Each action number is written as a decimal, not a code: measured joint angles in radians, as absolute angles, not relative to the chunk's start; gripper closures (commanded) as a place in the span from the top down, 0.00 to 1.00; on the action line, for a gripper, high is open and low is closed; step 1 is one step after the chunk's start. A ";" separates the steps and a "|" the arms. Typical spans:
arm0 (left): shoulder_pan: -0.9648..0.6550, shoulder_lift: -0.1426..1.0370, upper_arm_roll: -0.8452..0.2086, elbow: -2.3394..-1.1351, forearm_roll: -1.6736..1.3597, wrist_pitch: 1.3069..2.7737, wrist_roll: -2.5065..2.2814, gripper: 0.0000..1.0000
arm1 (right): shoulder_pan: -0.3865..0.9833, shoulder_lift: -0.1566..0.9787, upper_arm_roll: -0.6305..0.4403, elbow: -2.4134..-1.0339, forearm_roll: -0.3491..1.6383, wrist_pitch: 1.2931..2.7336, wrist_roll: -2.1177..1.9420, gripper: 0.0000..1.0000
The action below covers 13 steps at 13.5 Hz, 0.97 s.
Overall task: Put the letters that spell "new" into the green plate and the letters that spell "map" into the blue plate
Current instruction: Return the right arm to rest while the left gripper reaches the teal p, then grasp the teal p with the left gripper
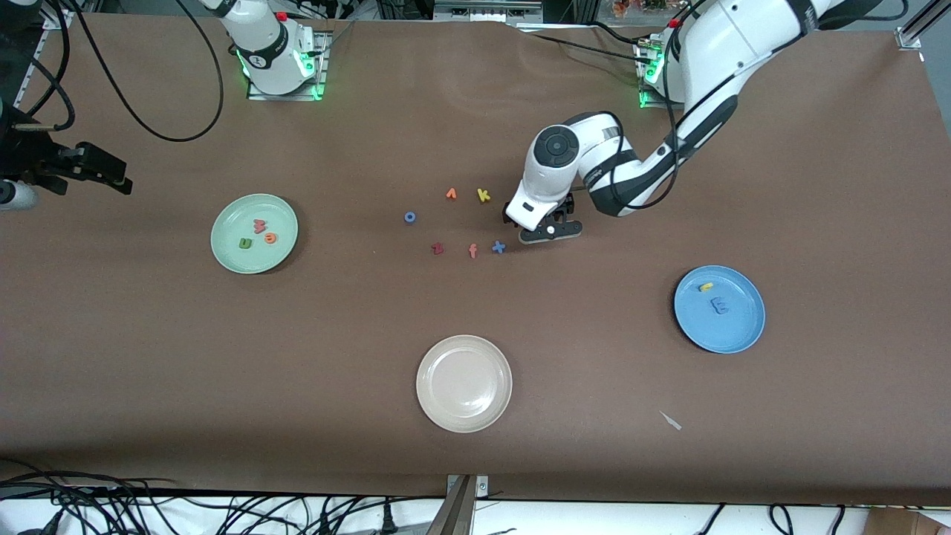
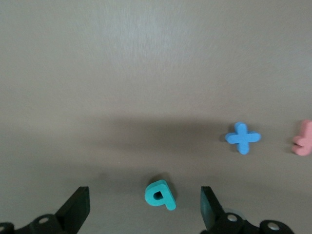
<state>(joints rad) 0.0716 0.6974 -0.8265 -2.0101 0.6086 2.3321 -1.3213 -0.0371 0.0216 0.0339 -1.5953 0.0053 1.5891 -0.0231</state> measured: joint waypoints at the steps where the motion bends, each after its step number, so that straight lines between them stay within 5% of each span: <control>1: 0.069 0.716 -0.824 -2.009 0.613 2.336 -1.336 0.96 | -0.037 -0.007 0.036 -1.637 0.005 1.623 -0.021 1.00; 4: 0.070 0.749 -0.821 -2.005 0.613 2.338 -1.362 0.82 | -0.037 -0.075 0.039 -1.739 0.006 1.705 -0.021 1.00; 13: 0.032 0.773 -0.815 -1.984 0.613 2.345 -1.421 0.47 | -0.034 -0.073 0.036 -1.718 0.005 1.674 -0.021 1.00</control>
